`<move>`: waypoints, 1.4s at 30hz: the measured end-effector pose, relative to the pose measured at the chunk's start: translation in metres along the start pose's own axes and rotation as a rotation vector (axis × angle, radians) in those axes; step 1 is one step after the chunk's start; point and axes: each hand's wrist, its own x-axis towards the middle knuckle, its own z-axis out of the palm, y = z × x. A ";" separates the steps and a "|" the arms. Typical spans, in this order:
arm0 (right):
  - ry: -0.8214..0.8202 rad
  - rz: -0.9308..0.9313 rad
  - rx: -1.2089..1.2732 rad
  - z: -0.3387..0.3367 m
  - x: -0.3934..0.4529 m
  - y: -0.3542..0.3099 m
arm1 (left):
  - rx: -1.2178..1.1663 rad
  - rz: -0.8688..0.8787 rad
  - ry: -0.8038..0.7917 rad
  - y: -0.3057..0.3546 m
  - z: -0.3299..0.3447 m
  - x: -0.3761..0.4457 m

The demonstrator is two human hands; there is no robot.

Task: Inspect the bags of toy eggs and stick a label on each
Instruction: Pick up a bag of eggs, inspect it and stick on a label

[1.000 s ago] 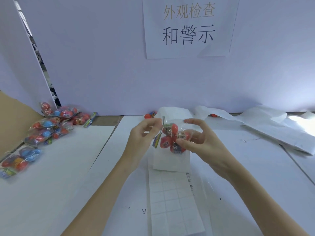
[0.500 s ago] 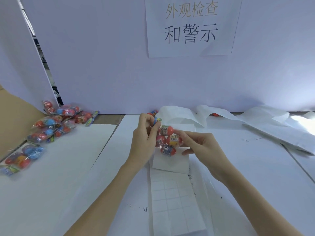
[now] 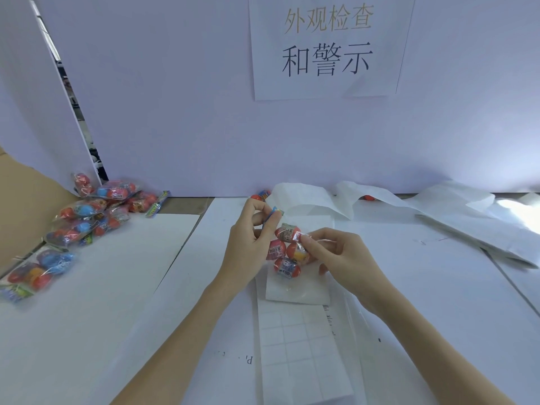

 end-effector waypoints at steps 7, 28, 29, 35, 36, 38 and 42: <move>-0.006 -0.045 0.050 0.001 0.000 -0.001 | 0.063 -0.028 0.130 -0.002 -0.002 0.000; -0.089 -0.033 0.053 -0.014 0.000 -0.007 | -0.016 -0.033 -0.083 0.008 -0.004 -0.003; -0.088 -0.033 0.037 -0.013 0.001 -0.006 | -0.010 -0.027 -0.072 0.008 -0.004 -0.002; -0.105 -0.037 -0.031 -0.004 0.003 0.000 | 0.069 -0.014 0.026 0.008 -0.003 0.001; -0.108 -0.038 -0.039 -0.004 0.003 0.002 | 0.079 -0.011 0.035 0.008 -0.004 0.001; -0.091 -0.035 -0.035 -0.004 0.003 0.003 | 0.080 -0.014 0.034 0.008 -0.003 0.000; 0.017 -0.009 0.032 -0.007 0.006 0.002 | 0.029 -0.017 -0.041 0.011 -0.003 -0.003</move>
